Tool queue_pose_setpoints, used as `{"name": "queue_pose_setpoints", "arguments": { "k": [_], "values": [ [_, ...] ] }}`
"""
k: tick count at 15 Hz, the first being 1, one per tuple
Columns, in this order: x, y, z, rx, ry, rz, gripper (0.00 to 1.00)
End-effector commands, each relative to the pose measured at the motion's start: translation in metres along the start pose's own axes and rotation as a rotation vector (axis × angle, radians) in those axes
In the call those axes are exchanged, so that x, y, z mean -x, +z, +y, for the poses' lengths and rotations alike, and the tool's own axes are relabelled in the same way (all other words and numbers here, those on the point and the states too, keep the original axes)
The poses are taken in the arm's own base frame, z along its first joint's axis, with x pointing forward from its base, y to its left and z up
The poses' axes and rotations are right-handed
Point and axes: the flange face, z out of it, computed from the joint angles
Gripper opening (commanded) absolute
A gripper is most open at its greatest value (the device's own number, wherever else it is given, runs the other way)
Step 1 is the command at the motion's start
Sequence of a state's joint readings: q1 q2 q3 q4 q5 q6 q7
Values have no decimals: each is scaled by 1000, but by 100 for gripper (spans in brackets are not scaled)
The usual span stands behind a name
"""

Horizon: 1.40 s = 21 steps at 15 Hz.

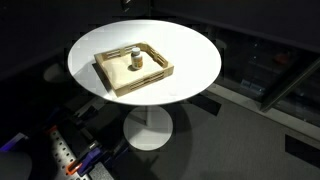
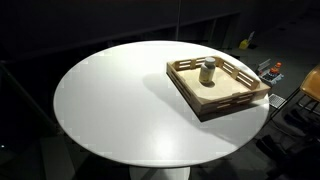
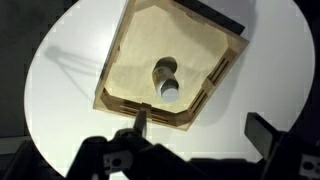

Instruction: Remove the lid from the white bottle

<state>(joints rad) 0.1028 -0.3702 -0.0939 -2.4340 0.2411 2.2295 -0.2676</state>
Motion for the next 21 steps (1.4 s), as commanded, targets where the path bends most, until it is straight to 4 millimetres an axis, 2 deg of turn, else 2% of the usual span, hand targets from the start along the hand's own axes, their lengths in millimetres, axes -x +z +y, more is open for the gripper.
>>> {"name": "queue_pose_setpoints", "arguments": {
  "k": [1,5,12,18,21],
  "values": [
    [-22,11,-5,70,14,-14,100],
    [-47,36,-10,139,28,-54,100],
    [-91,91,-9,136,69,-133,100],
    [-110,150,-17,155,129,-174,100],
    [-113,165,-23,175,133,-188,100]
  ]
}}
